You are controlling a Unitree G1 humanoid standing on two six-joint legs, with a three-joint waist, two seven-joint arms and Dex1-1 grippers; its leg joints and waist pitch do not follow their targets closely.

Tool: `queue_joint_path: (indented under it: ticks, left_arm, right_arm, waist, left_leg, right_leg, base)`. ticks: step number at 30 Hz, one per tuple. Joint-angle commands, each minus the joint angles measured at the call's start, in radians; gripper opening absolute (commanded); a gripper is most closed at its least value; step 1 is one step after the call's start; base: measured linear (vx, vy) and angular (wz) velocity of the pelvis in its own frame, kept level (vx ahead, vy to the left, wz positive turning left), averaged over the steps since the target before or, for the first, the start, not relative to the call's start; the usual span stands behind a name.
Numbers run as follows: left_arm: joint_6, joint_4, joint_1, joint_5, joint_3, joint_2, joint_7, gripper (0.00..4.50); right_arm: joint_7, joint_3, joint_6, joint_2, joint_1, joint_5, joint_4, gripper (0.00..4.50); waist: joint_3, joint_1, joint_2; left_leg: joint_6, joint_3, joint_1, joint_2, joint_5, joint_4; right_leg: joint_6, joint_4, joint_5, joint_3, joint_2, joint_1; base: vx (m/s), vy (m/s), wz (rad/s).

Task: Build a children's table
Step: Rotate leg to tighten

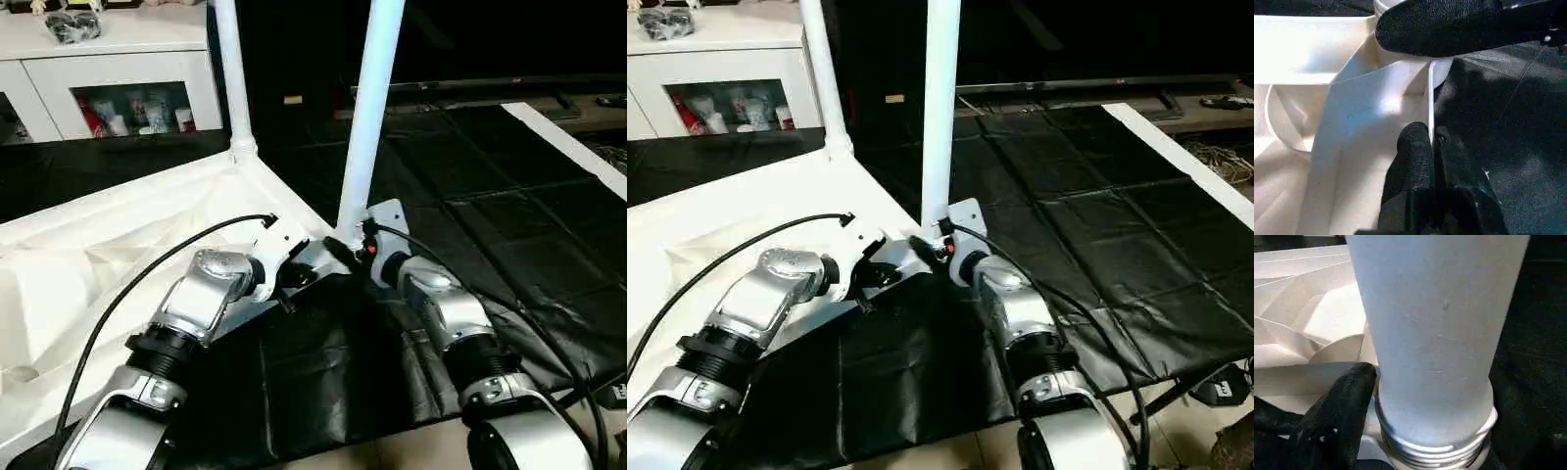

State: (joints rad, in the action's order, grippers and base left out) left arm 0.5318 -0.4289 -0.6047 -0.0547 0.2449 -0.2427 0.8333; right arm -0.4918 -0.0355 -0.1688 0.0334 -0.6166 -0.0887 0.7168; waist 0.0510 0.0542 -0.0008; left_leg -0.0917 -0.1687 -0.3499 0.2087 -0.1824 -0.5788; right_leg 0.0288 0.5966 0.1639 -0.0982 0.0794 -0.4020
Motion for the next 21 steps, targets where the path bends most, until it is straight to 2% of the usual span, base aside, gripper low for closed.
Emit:
queue_joint_path:
  ticks: [1,6,7,8,9,11,13,14,19,20,21]
  left_arm:
    - [-0.041,0.032,-0.038,0.013,0.027,0.008,0.024,0.0]
    - [-0.118,0.003,-0.038,0.012,0.036,-0.044,0.109,0.0]
    - [-0.122,0.002,-0.037,0.013,0.037,-0.048,0.117,0.0]
    - [-0.146,-0.005,-0.036,0.017,0.047,-0.07,0.158,0.0]
    - [-0.146,-0.005,-0.036,0.017,0.047,-0.07,0.158,0.0]
    - [-0.185,-0.013,-0.032,0.019,0.068,-0.113,0.233,0.0]
    - [-0.228,-0.019,-0.027,0.024,0.084,-0.15,0.309,0.0]
    - [-0.238,-0.021,-0.026,0.026,0.089,-0.16,0.331,0.0]
    - [-0.358,-0.032,-0.017,0.027,0.135,-0.246,0.509,0.0]
    - [-0.386,-0.034,-0.016,0.03,0.146,-0.26,0.547,0.0]
    - [-0.39,-0.033,-0.016,0.035,0.151,-0.264,0.567,0.0]
  right_arm:
    - [-0.092,-0.059,-0.014,-0.031,0.037,-0.017,0.002,3.86]
    - [-0.238,-0.053,0.002,0.061,0.116,-0.058,-0.105,4.32]
    - [-0.248,-0.053,0.002,0.068,0.12,-0.059,-0.11,4.41]
    - [-0.306,-0.058,0.012,0.11,0.141,-0.064,-0.14,4.41]
    - [-0.306,-0.058,0.012,0.11,0.141,-0.064,-0.14,4.47]
    - [-0.401,-0.064,0.02,0.182,0.165,-0.069,-0.178,4.47]
    - [-0.491,-0.071,0.011,0.243,0.184,-0.082,-0.22,4.47]
    - [-0.516,-0.074,0.006,0.261,0.189,-0.086,-0.233,4.47]
    - [-0.683,-0.101,0.008,0.359,0.193,-0.109,-0.295,4.47]
    - [-0.716,-0.114,0.018,0.374,0.186,-0.109,-0.303,4.47]
    - [-0.739,-0.124,0.02,0.38,0.182,-0.111,-0.308,4.47]
  waist:
    - [-0.066,0.007,0.006]
    - [-0.067,0.015,0.005]
    - [-0.067,0.018,0.011]
    - [-0.067,0.02,0.012]
    - [-0.068,0.022,0.011]
    - [-0.067,0.026,0.013]
    - [-0.067,0.032,0.011]
    - [-0.067,0.039,0.012]
    - [-0.066,0.043,0.008]
    - [-0.065,0.048,0.011]
    - [-0.065,0.05,0.006]
  left_leg:
    - [0.038,0.002,-0.004,0.015,-0.197,0.063]
    - [0.052,0.0,-0.002,0.017,-0.188,0.063]
    - [0.052,0.001,-0.001,0.017,-0.188,0.062]
    - [0.05,0.0,0.001,0.017,-0.205,0.062]
    - [0.05,0.0,0.0,0.018,-0.204,0.062]
    - [0.051,0.0,-0.002,0.017,-0.2,0.062]
    - [0.058,0.0,-0.001,0.017,-0.2,0.061]
    - [0.061,-0.001,0.001,0.02,-0.194,0.061]
    - [0.064,-0.001,-0.001,0.022,-0.206,0.062]
    - [0.06,-0.002,0.002,0.023,-0.21,0.061]
    - [0.058,-0.003,0.003,0.023,-0.213,0.062]
  right_leg:
    - [0.171,-0.076,0.28,0.049,0.063,0.058]
    - [0.175,-0.073,0.245,0.051,0.061,0.059]
    - [0.177,-0.073,0.244,0.051,0.061,0.058]
    - [0.182,-0.076,0.247,0.051,0.061,0.058]
    - [0.184,-0.074,0.24,0.052,0.062,0.059]
    - [0.187,-0.072,0.23,0.052,0.06,0.061]
    - [0.186,-0.073,0.228,0.052,0.06,0.062]
    - [0.191,-0.071,0.216,0.053,0.06,0.059]
    - [0.182,-0.072,0.257,0.05,0.06,0.061]
    - [0.186,-0.072,0.265,0.051,0.061,0.057]
    - [0.187,-0.073,0.273,0.051,0.061,0.055]
  base:
    - [0.0,0.0,0.0]
    - [0.0,0.0,0.0]
    - [0.0,0.0,0.0]
    - [0.0,0.0,0.0]
    - [0.0,0.0,0.0]
    - [0.0,0.0,0.0]
    - [0.0,0.0,0.0]
    - [0.0,0.0,0.0]
    - [0.0,0.0,0.0]
    - [0.0,0.0,0.0]
    - [0.0,0.0,0.0]
